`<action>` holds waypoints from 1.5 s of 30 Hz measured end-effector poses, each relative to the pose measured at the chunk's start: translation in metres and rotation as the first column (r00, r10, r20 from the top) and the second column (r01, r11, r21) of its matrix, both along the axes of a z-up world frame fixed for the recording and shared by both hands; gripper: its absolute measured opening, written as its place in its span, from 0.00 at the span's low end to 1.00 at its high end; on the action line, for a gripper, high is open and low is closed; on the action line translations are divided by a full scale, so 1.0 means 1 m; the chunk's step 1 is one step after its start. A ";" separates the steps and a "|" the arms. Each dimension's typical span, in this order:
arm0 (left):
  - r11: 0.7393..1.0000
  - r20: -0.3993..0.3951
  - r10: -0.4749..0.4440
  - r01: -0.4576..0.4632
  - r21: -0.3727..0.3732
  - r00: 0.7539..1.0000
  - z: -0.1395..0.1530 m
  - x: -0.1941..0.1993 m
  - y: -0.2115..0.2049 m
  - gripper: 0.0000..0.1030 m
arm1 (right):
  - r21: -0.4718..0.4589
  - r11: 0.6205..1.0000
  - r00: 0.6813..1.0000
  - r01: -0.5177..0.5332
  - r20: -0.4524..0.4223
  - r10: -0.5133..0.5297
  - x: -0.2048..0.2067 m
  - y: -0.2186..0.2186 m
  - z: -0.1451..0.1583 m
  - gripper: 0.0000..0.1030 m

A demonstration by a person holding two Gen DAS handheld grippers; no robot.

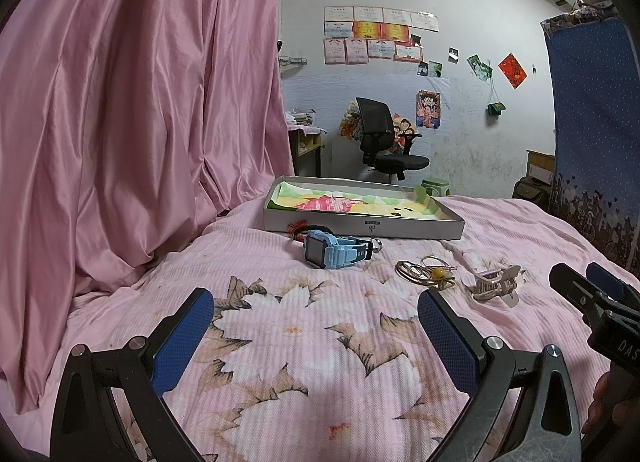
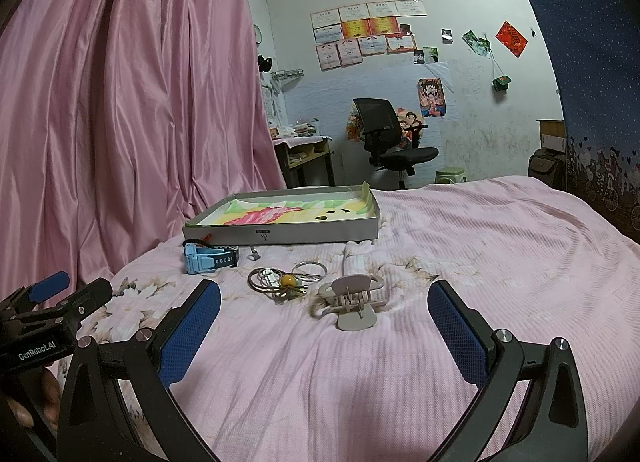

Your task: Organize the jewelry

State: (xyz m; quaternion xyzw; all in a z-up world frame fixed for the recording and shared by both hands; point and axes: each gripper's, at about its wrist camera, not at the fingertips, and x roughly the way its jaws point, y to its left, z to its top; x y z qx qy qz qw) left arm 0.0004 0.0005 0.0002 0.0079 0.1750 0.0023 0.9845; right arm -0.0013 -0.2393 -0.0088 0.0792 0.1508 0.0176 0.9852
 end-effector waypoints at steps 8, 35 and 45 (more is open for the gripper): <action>1.000 0.000 0.000 0.000 0.001 1.000 0.000 0.000 0.000 1.00 | 0.000 1.000 1.000 0.000 0.000 0.000 0.000 0.000 0.000 0.99; 0.998 -0.051 -0.037 0.034 -0.056 0.998 -0.005 0.002 -0.001 1.00 | 0.041 0.999 0.999 0.025 -0.024 -0.024 0.016 -0.007 -0.002 0.99; 0.994 -0.184 -0.091 0.078 -0.080 0.979 0.000 0.051 -0.005 1.00 | -0.010 1.000 0.983 -0.026 -0.184 0.024 0.056 -0.015 0.004 0.99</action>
